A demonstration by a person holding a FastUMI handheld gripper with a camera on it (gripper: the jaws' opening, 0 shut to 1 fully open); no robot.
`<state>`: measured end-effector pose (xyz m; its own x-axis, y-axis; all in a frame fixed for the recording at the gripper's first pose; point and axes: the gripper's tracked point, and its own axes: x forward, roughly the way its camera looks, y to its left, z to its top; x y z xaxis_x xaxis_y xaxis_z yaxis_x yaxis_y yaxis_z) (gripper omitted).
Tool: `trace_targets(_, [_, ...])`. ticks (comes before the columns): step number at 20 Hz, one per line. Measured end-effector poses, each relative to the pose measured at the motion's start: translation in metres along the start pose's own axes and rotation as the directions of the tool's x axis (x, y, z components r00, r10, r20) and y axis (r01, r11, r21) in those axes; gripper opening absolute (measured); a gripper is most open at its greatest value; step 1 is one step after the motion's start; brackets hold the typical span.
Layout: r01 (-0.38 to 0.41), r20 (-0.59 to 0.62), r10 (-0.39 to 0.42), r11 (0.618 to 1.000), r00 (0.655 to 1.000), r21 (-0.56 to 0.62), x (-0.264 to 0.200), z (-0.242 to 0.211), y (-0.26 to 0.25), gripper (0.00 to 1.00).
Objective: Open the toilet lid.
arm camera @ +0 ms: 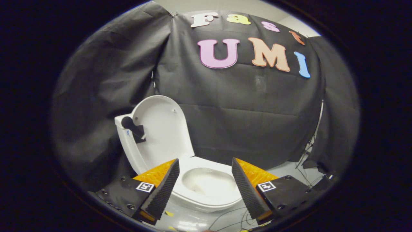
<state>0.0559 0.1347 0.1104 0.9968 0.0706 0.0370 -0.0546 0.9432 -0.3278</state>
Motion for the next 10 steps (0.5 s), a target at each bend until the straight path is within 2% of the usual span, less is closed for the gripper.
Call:
trace_targets(2, [0.029, 0.033, -0.030, 0.999, 0.999, 0.044, 0.000, -0.009, -0.014, 1.00])
trace_targets(4, [0.018, 0.050, -0.022, 0.996, 0.999, 0.088, 0.005, -0.016, -0.014, 0.99])
trace_targets(7, [0.058, 0.011, -0.059, 0.997, 0.998, 0.041, 0.012, -0.026, -0.034, 1.00])
trace_targets(10, [0.057, 0.013, -0.058, 0.997, 0.998, 0.047, 0.018, -0.026, -0.043, 1.00])
